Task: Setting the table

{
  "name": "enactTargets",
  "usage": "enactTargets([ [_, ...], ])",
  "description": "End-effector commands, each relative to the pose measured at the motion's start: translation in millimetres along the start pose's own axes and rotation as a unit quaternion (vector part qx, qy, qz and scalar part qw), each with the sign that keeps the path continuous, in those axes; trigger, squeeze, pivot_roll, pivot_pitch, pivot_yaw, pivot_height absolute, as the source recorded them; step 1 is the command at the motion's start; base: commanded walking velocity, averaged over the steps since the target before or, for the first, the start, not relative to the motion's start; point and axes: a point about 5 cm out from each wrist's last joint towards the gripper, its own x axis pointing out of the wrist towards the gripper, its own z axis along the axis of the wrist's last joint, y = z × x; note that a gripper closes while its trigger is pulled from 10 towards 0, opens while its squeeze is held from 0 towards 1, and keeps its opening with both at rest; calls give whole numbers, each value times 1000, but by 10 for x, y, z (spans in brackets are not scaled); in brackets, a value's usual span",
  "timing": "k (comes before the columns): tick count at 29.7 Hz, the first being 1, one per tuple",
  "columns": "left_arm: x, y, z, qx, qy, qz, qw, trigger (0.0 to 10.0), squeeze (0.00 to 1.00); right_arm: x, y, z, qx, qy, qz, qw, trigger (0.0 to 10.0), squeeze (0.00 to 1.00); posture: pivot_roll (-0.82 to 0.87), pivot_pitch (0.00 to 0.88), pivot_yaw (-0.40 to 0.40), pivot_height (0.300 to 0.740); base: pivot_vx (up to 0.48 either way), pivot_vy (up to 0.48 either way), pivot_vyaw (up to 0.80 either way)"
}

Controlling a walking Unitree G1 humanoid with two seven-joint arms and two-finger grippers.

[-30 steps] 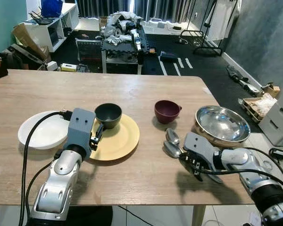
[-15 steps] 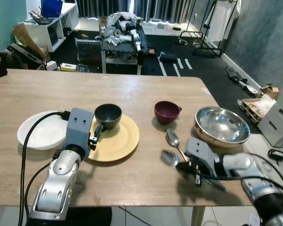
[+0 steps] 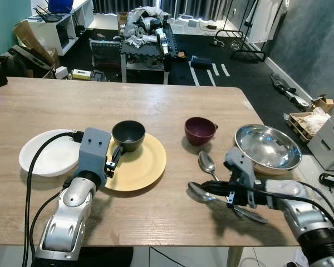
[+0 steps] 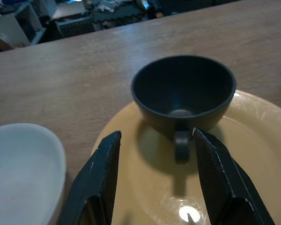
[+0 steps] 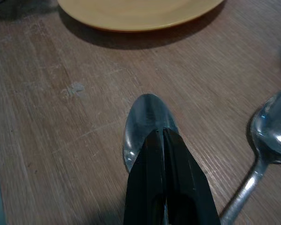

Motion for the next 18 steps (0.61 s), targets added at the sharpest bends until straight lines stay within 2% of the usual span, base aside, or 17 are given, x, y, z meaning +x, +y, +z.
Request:
enactTargets([
  [1,1,-29,-44,-5,10,-5,1000,10000,0,-68,-3,-6,8,-1,-7,1000,10000,0,-7,0,22,740,0,0,0],
  [4,1,-34,-49,-4,10,-6,1000,10000,0,-95,14,-1,4,0,-4,1000,10000,0,-8,0,22,740,0,0,0],
  [5,2,-34,-50,-4,10,-7,1000,10000,0,-109,29,-11,-3,6,-1,1000,10000,463,-8,0,23,740,0,0,0],
  [6,3,-35,-50,-5,10,-7,1000,10000,0,-119,40,-19,-8,10,1,1000,10000,463,-8,0,23,740,0,0,0],
  [7,4,-34,-49,-5,10,-7,1000,10000,0,-129,51,-44,-14,19,5,1000,10000,1000,-10,0,22,740,0,0,0],
  [12,7,-36,-47,-5,11,-7,1000,10000,0,-138,106,-166,-39,62,26,997,10000,1000,-10,0,24,740,0,0,0],
  [16,4,-34,-46,-6,11,-6,1000,10000,0,-115,112,-186,-45,72,30,996,10000,1000,-6,0,23,740,0,0,0],
  [18,-1,-31,-46,-6,11,-5,1000,10000,0,-93,97,-182,-48,73,24,996,10000,961,-3,0,22,740,0,0,0],
])
